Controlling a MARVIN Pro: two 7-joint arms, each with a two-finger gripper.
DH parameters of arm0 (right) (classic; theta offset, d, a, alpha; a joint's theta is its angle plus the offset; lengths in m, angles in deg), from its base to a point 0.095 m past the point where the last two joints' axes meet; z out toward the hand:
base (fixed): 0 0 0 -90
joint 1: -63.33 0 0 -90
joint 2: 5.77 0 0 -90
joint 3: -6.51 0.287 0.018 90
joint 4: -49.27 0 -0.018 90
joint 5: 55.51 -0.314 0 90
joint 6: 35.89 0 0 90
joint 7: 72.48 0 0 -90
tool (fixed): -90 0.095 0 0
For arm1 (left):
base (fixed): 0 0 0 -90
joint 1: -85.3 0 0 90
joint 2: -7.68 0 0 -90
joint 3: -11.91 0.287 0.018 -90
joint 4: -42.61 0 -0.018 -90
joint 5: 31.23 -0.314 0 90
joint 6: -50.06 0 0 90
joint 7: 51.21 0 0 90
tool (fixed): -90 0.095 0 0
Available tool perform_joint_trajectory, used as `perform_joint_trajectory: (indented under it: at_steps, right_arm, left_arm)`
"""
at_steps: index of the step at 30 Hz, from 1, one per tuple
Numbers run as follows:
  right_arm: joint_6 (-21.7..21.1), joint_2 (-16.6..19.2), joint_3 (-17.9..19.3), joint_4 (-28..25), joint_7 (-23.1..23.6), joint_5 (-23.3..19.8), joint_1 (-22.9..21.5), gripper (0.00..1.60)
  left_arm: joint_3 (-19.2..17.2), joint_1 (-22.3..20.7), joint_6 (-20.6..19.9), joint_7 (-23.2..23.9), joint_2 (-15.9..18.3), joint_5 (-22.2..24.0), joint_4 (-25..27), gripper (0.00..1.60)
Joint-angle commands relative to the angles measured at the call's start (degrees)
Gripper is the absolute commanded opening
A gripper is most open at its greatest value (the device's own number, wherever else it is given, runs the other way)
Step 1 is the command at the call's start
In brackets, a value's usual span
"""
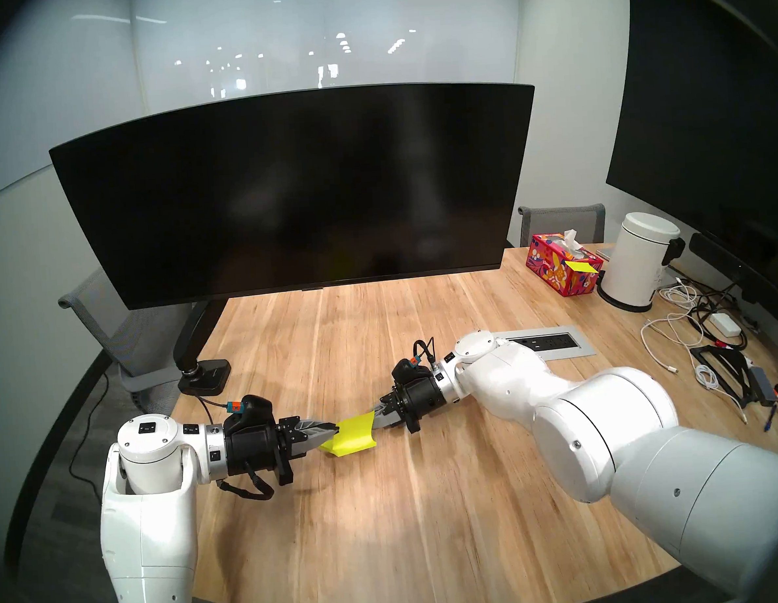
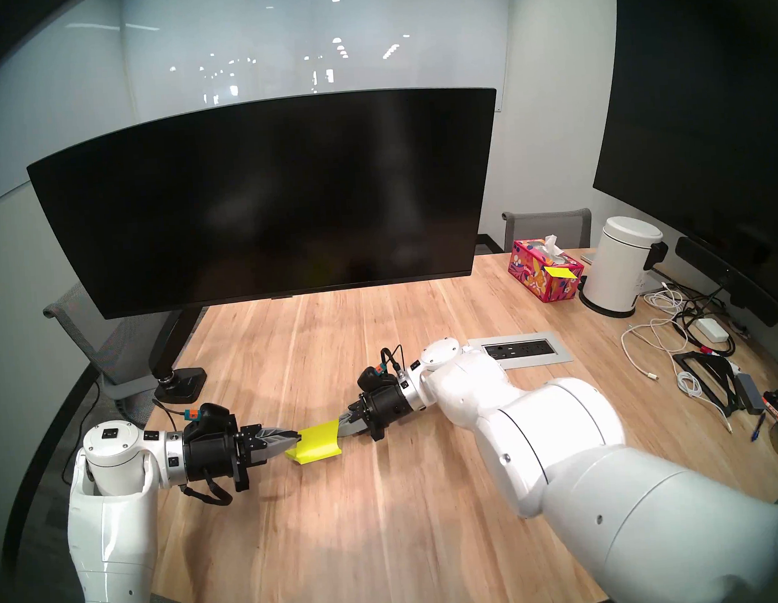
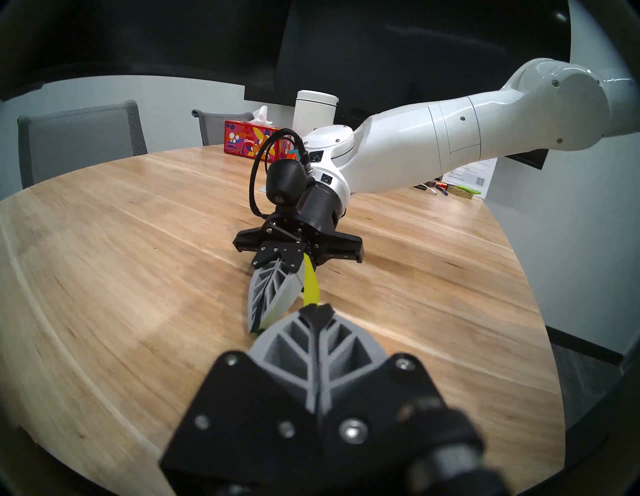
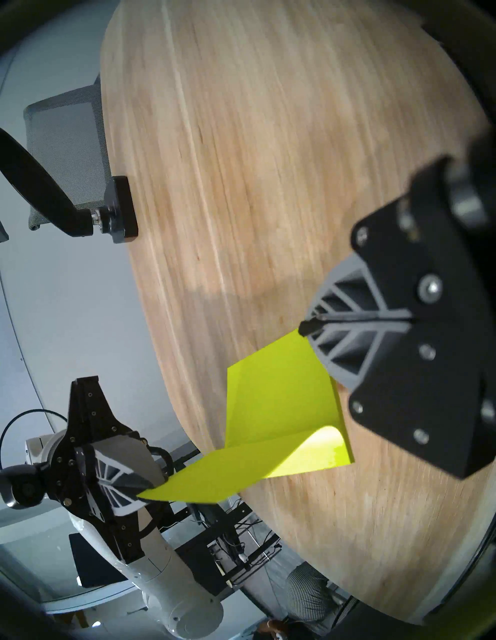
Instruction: Peel one sticky note off the pad and stick it onto the monitor, then press it flat
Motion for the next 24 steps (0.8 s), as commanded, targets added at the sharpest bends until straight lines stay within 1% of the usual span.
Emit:
perform_joint_trajectory:
  at_steps: [1,11,17,24]
  right_arm:
    - [-0.2,-0.1,0.2,-0.3,-0.1,-0.1,-1.2,0.0]
    - [0.1,0.0,0.8,-0.4,-0.1,0.1,-1.3,0.0]
    - [0.4,0.0,1.3,-0.4,0.0,0.1,-1.4,0.0]
    - [0.4,-0.6,1.7,-0.3,0.0,0.2,-1.5,0.0]
  left_arm:
    - [0.0,0.7,1.4,0.1,0.2,0.6,0.2,0.0]
    - [0.6,1.7,4.5,0.1,0.6,-0.3,-1.3,0.0]
    - [1.0,2.1,7.2,-0.6,0.6,-0.9,-2.4,0.0]
    - [1.2,1.8,8.2,-1.3,0.7,-1.1,-3.5,0.0]
